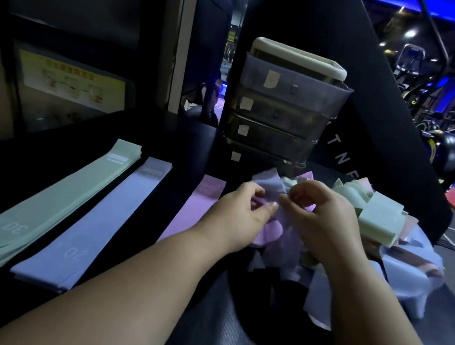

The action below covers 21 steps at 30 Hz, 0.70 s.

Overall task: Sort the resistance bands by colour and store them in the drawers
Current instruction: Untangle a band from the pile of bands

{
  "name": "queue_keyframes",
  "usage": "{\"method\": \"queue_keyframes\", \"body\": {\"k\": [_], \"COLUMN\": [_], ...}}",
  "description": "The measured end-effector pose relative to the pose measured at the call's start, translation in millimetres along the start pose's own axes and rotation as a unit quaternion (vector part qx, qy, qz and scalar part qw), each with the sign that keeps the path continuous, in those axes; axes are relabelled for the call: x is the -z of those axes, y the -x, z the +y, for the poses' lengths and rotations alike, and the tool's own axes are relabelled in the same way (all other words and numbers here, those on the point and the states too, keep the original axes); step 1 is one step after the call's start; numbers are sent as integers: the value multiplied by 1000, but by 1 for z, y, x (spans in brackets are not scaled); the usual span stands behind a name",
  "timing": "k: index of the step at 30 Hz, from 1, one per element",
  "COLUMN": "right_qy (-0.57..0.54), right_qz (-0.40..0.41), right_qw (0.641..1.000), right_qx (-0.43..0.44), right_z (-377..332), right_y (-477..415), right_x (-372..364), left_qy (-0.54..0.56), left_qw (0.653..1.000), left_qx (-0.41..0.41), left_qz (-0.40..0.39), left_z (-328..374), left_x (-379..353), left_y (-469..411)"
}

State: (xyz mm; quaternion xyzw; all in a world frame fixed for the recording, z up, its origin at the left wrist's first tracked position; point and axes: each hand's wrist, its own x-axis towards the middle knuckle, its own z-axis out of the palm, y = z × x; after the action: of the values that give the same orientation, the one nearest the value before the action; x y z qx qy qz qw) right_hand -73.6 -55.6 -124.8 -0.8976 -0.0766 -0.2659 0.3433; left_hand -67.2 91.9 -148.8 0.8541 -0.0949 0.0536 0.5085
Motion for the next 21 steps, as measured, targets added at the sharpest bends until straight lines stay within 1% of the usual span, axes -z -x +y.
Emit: {"method": "queue_keyframes", "body": {"k": [3, 5, 7, 10, 15, 17, 21], "right_qy": [-77, -139, -201, -284, -347, -360, -364], "right_qz": [-5, -31, -68, -100, -87, -85, -74], "right_qw": [997, 990, 977, 953, 932, 927, 926], "right_qx": [2, 2, -6, -32, -57, -63, -60], "right_z": [-7, -11, -16, -20, -20, -18, -17], "right_y": [5, 6, 8, 10, 7, 6, 8], "right_x": [0, 1, 2, 3, 2, 2, 2], "left_qy": [148, 231, 289, 289, 300, 304, 271], "left_qw": [989, 973, 957, 957, 953, 951, 961], "left_qx": [11, 14, 14, -8, -44, -52, -53], "left_qz": [7, 10, 4, 16, -1, -6, 7], "left_z": [0, 2, 6, 5, 1, 2, 3], "left_x": [4, 7, 10, 12, 17, 18, 20], "left_y": [1, 3, 7, 7, 8, 10, 11]}}
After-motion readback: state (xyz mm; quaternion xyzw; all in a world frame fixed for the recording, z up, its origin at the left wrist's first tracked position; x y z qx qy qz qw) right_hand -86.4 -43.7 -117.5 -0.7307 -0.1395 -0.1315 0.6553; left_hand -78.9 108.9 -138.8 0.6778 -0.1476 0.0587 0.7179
